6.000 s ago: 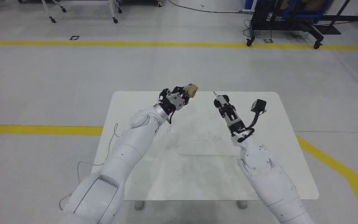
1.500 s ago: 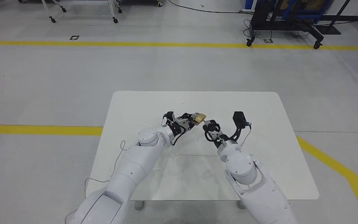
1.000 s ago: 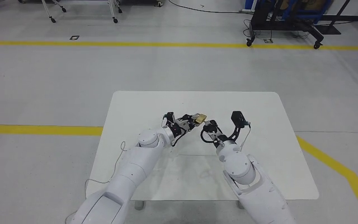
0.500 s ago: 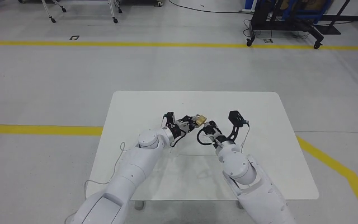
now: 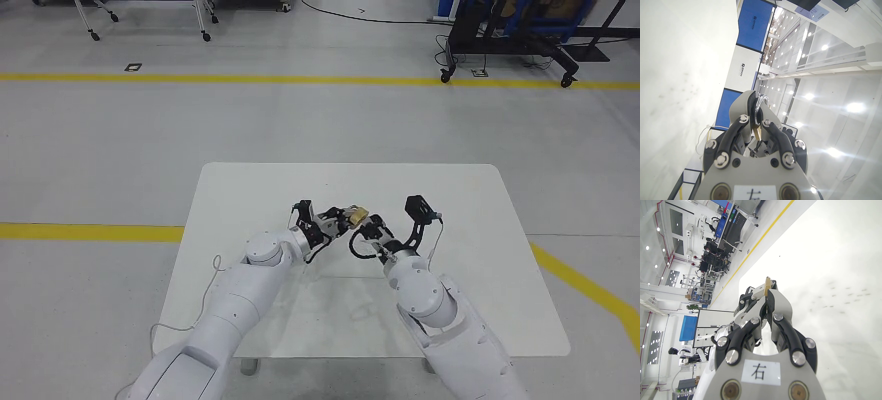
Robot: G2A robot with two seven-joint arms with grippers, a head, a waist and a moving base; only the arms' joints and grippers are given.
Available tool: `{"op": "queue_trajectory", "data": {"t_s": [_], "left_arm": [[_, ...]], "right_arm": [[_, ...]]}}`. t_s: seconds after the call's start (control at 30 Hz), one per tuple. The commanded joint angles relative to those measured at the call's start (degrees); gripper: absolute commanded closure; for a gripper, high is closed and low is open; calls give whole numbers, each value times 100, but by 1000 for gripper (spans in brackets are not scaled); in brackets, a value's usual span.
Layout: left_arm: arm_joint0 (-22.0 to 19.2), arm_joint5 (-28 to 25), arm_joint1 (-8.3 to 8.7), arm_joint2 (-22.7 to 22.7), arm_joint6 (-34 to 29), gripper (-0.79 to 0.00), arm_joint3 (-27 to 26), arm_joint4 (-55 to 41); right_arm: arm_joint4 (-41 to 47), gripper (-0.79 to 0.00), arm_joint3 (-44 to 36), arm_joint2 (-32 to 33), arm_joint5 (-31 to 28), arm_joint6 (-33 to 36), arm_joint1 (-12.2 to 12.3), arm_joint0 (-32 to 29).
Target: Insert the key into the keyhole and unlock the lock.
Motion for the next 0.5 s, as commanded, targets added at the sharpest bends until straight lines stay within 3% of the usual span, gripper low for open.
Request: {"op": "queue_trajectory", "data": {"t_s": [0.0,0.07,0.17,0.2,0.23,0.37,0.4,0.47], "left_arm": [[-8,70,1,-18,-58,0,7,-52],[-18,123,2,-38,-80,0,18,-96],[-39,196,-3,-73,-92,0,29,-188],[-41,189,-6,-93,-72,0,32,-236],[-39,179,-10,-112,-41,0,36,-282],[-31,96,-33,-215,132,0,50,-548],[-38,105,-40,-239,191,0,56,-614],[-62,210,-52,-262,234,0,85,-706]], "right_arm": [[16,-385,0,14,-19,5,-5,-5],[54,-511,-16,45,-52,9,-9,-30],[171,-517,-84,118,-174,49,-10,-115],[247,-489,-121,156,-237,89,-8,-156],[292,-409,-148,200,-290,114,-4,-199],[719,-299,-299,406,-679,380,13,-396],[924,-234,-331,474,-847,505,16,-443],[1223,0,-369,677,-1199,588,29,-537]]}}
